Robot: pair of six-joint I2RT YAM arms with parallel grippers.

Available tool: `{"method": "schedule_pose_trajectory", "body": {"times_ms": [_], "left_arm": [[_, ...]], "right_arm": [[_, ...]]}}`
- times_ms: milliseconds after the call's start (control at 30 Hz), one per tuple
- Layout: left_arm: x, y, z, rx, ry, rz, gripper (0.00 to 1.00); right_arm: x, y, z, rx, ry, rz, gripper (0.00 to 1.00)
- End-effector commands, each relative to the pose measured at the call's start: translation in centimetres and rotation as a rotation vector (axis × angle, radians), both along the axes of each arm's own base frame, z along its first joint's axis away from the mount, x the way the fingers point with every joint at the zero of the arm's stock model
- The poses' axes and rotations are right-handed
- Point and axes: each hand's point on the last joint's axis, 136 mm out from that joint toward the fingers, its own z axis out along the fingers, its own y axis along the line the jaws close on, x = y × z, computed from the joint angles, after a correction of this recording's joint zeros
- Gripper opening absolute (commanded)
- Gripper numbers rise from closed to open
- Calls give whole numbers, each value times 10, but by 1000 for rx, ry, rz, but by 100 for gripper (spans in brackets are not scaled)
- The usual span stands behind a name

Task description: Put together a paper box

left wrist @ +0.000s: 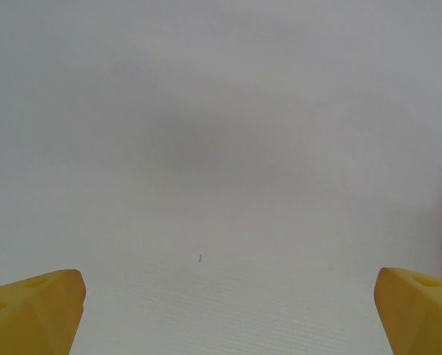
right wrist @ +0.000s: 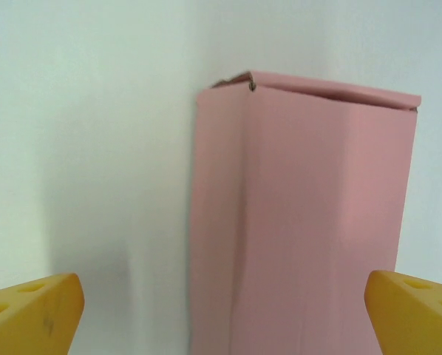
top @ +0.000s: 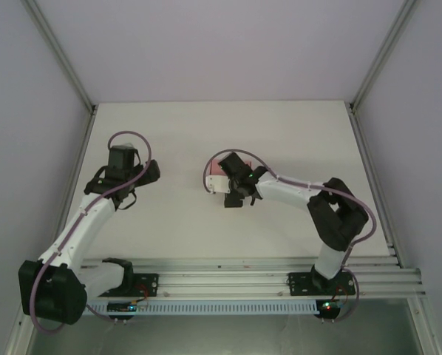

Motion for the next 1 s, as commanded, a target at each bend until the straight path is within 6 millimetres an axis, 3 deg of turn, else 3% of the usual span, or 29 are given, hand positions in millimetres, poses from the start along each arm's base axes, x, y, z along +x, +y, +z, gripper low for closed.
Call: {"method": "schedule_pose_trajectory", "body": {"times_ms": [0,167,267,333,400,500,633,733,867,967], "left_arm": [[1,2,3,12,-11,-6,100],[3,4,3,31,-43,-12,100],[7,8,3,57,-79,-11,100],[12,11,3,84,-116,-8,100],[18,14,0,127,-157,-15,100],[29,20,-7,222,-226,-33,100],[40,34,-20,320,-313,-16,100],[42,36,-35,313,-362,-39,100],[43,45,-53,308,-422,-16,99],[47,49,-52,300,-451,-5,99]], "right_arm": [[-30,-4,39,61,120,-2,99],[-16,-19,119,363,37,-213,99],[6,-63,152,605,15,-469,99],[24,-109,161,770,-17,-701,99],[37,-161,153,909,-59,-914,99],[40,-223,119,973,-163,-1107,99],[38,-271,73,1043,-249,-1227,99],[35,-278,46,1084,-247,-1211,99],[41,-282,36,1077,-362,-1135,99],[45,-275,31,1040,-350,-1081,99]]}}
